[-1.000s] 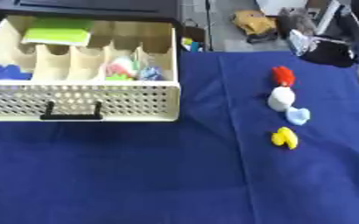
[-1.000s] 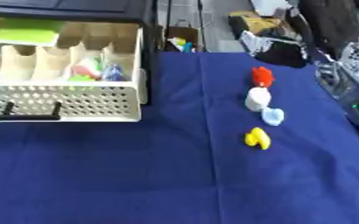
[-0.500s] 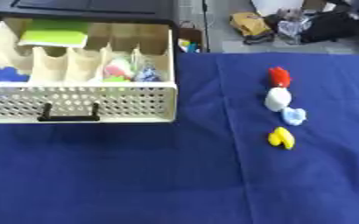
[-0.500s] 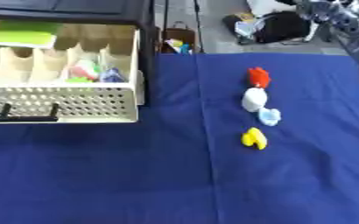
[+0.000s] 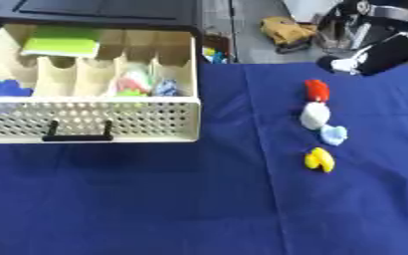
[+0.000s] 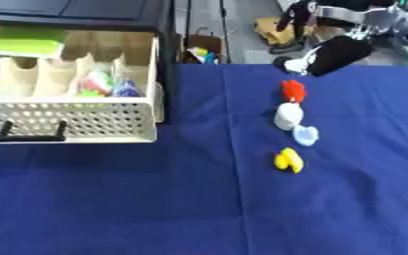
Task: Pick up objects from table and place into drawer.
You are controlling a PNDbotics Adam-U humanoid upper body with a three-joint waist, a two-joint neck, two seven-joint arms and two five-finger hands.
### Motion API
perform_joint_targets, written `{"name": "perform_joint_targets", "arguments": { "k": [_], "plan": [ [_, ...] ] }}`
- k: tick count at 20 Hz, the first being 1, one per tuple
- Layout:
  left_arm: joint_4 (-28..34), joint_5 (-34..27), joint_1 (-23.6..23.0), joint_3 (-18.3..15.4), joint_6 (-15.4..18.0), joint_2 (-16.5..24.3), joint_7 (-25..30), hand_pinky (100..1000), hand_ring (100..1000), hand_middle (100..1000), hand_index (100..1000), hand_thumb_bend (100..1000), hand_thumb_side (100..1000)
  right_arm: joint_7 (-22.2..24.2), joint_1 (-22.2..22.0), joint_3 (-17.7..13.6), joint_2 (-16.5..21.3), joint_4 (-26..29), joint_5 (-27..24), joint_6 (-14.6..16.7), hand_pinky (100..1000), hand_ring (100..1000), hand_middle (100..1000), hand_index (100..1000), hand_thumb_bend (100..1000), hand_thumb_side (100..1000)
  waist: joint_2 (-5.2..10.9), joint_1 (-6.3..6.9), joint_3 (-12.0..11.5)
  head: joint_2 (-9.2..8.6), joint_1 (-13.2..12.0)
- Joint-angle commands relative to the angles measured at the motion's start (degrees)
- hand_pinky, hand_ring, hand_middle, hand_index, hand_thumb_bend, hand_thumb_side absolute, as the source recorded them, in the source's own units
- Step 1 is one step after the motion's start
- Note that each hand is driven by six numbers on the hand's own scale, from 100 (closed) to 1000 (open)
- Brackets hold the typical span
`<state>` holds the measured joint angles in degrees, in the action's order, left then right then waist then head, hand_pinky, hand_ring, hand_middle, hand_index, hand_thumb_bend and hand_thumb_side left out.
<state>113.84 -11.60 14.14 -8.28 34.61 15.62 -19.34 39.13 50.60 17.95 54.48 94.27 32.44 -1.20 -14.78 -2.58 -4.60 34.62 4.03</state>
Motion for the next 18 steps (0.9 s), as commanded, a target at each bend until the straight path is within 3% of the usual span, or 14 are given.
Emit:
{"name": "perform_joint_targets", "arguments": {
  "k": [1,3,9,13,18],
  "plan": [
    [0.75,-0.32,0.53,-0.10,-0.03,1.22,0.23,398,556,616,821,253,987,2.04,-0.07,-0.88,3.09,1.51,-1.31,-1.65,706,813,594,855,365,432,0.90,0.09,0.09,-0.75,0.00],
    [0.75,-0.35,0.55,-0.10,-0.02,1.22,0.24,399,556,616,821,253,987,3.25,-0.73,-0.73,3.52,2.10,-1.78,-3.03,706,818,592,855,359,394,0.90,0.11,0.08,-0.81,0.02],
    [0.75,-0.47,0.64,-0.10,-0.01,1.23,0.26,399,557,616,821,253,987,5.37,-2.74,0.33,4.73,4.51,-3.36,-6.73,710,833,619,855,367,402,0.92,0.12,0.18,-0.93,0.22],
    [0.75,-0.54,0.77,-0.07,-0.06,1.18,0.30,399,557,616,821,251,987,6.28,-4.28,1.05,5.42,5.90,-3.87,-8.36,707,833,623,855,457,447,0.80,0.13,0.23,-1.05,0.37],
    [0.75,-0.59,0.91,-0.06,-0.02,1.08,0.33,398,557,616,820,251,986,7.48,-6.10,2.45,5.79,5.76,-4.41,-10.13,701,831,625,855,471,431,0.58,0.20,0.05,-1.27,0.61]
  ]
}}
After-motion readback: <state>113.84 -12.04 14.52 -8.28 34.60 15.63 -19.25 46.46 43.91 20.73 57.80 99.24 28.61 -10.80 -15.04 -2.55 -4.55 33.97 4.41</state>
